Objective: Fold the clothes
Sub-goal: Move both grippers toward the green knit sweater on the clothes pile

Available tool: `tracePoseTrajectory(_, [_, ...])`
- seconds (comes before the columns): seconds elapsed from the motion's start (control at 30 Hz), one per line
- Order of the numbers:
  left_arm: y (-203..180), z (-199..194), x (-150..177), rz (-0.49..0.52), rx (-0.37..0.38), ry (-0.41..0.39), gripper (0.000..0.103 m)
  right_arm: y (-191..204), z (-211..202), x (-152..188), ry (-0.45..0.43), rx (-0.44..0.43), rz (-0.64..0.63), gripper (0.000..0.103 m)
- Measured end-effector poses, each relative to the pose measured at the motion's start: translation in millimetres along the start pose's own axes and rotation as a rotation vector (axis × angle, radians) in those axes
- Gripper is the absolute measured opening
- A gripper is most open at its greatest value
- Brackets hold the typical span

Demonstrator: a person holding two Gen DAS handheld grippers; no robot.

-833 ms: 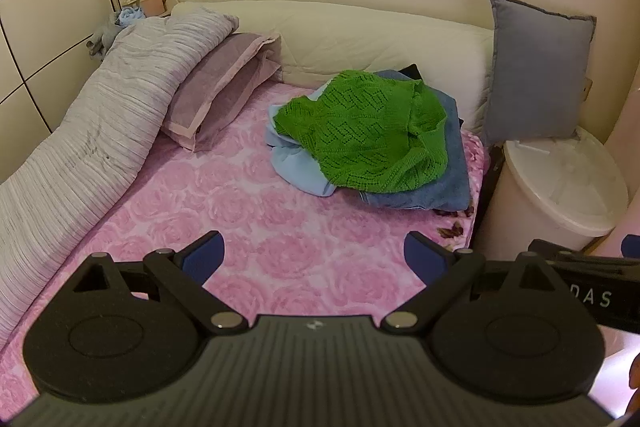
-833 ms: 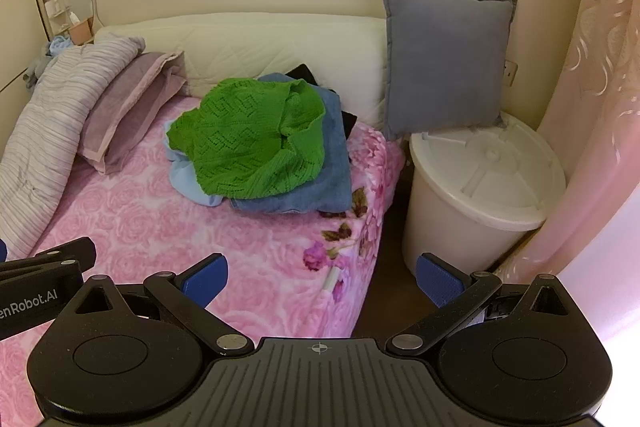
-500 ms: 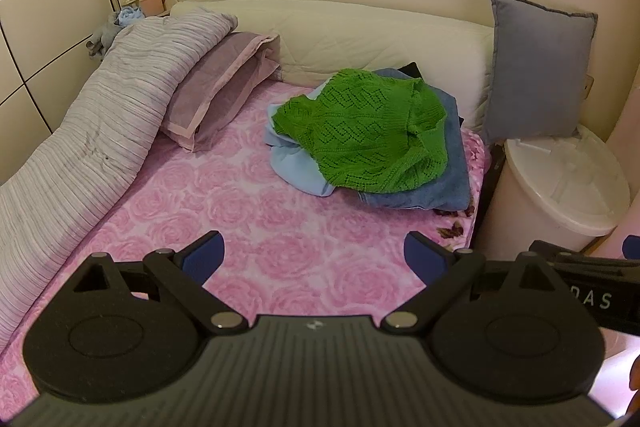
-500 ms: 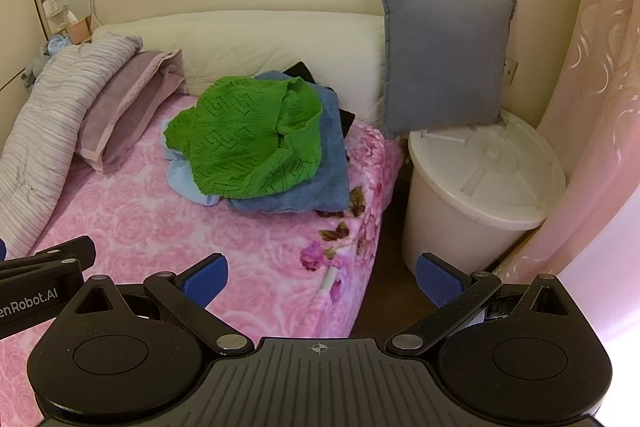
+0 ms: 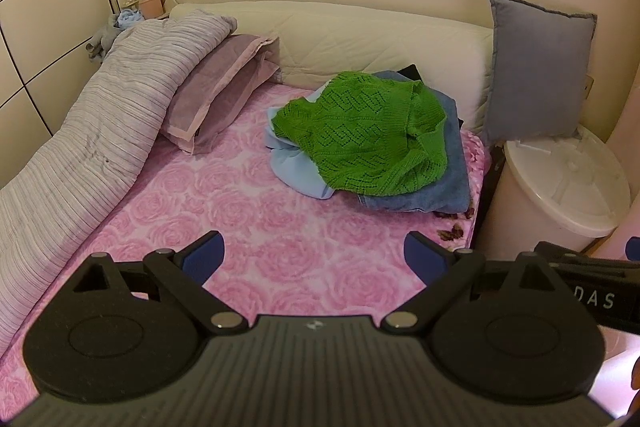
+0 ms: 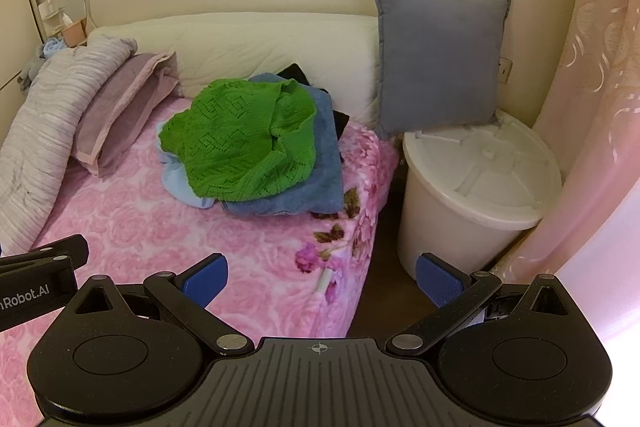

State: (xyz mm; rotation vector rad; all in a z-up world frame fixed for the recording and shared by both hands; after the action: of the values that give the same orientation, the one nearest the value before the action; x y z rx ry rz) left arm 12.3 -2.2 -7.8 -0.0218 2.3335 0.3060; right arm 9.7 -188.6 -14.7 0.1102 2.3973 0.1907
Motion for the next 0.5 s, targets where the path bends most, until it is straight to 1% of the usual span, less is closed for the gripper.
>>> tracePoseTrajectory(0.5, [17, 1, -3, -0.005, 0.016, -0.02, 0.095, 17, -1, -2, -0.031, 0.014, -0.003, 0.103])
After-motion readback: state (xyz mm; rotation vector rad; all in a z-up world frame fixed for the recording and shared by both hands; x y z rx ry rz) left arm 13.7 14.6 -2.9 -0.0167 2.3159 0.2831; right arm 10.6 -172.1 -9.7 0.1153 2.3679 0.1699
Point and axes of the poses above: each gripper's, at about its wrist camera, not at the fingertips, and z roughly the way its jaws point, y to its left, x to its underside, the point moved 1 cm from there along z, roughly the way its jaws point, and after that the axes turned 9 degrees about -x, right-handed, at the moved point
